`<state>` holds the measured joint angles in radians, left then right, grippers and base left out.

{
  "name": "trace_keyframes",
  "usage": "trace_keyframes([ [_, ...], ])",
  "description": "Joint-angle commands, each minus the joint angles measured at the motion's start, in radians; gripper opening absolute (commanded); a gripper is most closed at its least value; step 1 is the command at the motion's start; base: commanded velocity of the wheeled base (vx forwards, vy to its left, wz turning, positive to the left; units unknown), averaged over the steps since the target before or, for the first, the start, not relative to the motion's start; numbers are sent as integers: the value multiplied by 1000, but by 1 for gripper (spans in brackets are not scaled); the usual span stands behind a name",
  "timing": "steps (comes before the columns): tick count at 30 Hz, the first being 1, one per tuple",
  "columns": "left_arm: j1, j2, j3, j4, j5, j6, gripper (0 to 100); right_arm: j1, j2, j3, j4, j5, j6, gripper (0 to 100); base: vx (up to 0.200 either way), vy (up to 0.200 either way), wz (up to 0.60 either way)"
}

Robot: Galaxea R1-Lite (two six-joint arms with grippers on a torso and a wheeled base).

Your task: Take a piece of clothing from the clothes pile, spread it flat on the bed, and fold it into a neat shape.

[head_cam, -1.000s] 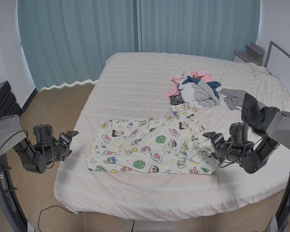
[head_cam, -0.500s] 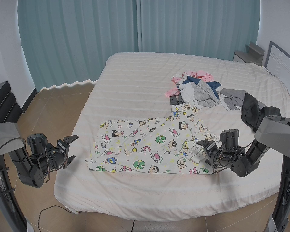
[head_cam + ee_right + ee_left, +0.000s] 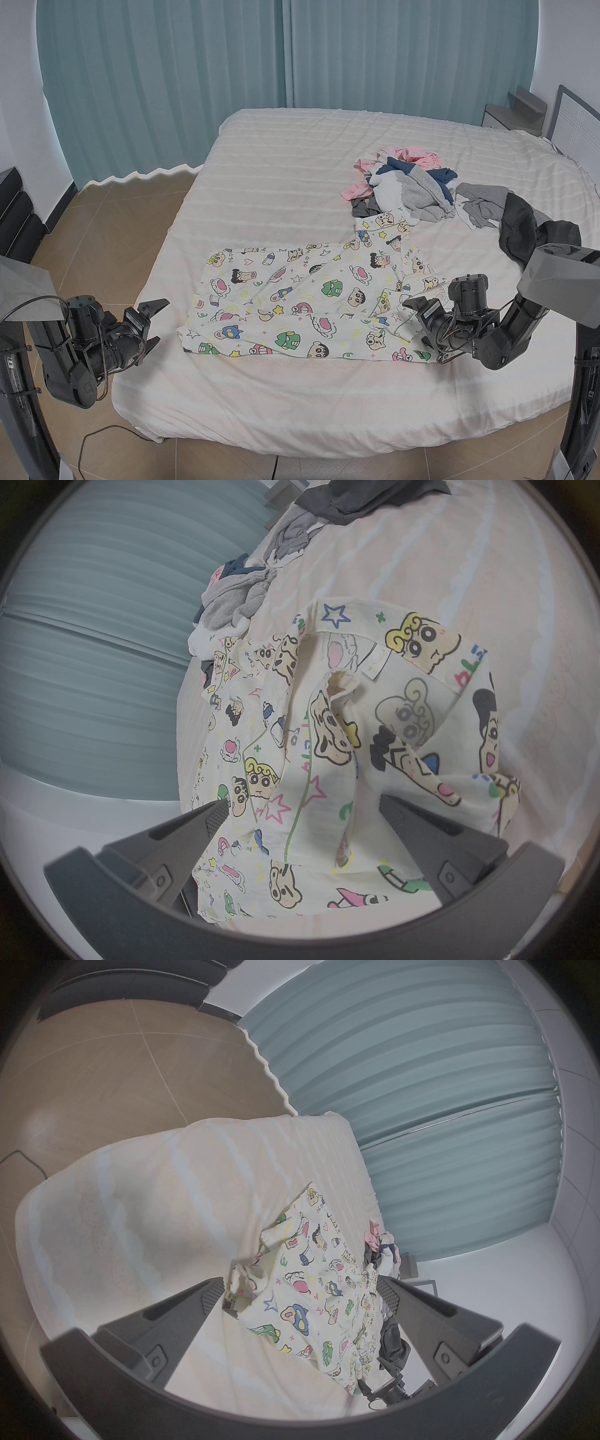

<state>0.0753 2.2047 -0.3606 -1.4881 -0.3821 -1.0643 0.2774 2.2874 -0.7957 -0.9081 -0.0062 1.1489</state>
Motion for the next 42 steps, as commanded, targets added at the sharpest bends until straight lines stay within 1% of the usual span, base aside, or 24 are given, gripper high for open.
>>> trace_keyframes([
  [1, -2, 23, 2, 0, 0, 0, 100, 0, 27, -23, -2, 0, 0, 100, 0, 0, 0],
  [3, -2, 23, 2, 0, 0, 0, 100, 0, 33, -39, -2, 0, 0, 100, 0, 0, 0],
  [4, -2, 23, 2, 0, 2, 0, 100, 0, 35, -43, 0, 0, 0, 0, 0, 0, 0],
  [11, -2, 24, 0, 0, 2, 1, 100, 0, 26, -39, 0, -1, 0, 0, 0, 0, 0],
  [18, -2, 24, 2, 0, 3, 1, 100, 0, -25, -7, 2, -3, 0, 0, 0, 0, 0],
  [23, -2, 24, 2, -1, 3, 1, 100, 2, -94, 27, 8, -3, 0, 0, 0, 0, 0],
  [24, -2, 24, 2, 0, 3, 1, 100, 9, -137, 56, 8, -3, -2, 0, 0, 0, 0],
  [26, -2, 24, 2, 0, 3, 1, 100, 9, -137, 56, 8, -3, -2, 0, 0, 0, 0],
  [28, -2, 24, 2, -1, 5, 1, 100, 16, -178, 89, 12, -3, -3, 0, 0, 0, 0],
  [34, -2, 23, 2, -1, 5, 1, 100, 26, -270, 84, 129, -3, -2, 0, 0, 0, 0],
  [40, -2, 23, 2, -1, 5, 3, 100, 42, -319, 72, 186, -3, -3, 0, 0, 0, 0],
  [42, -2, 23, 2, -1, 5, 3, 100, 45, -332, 39, 232, -3, -3, 0, 0, 0, 0],
])
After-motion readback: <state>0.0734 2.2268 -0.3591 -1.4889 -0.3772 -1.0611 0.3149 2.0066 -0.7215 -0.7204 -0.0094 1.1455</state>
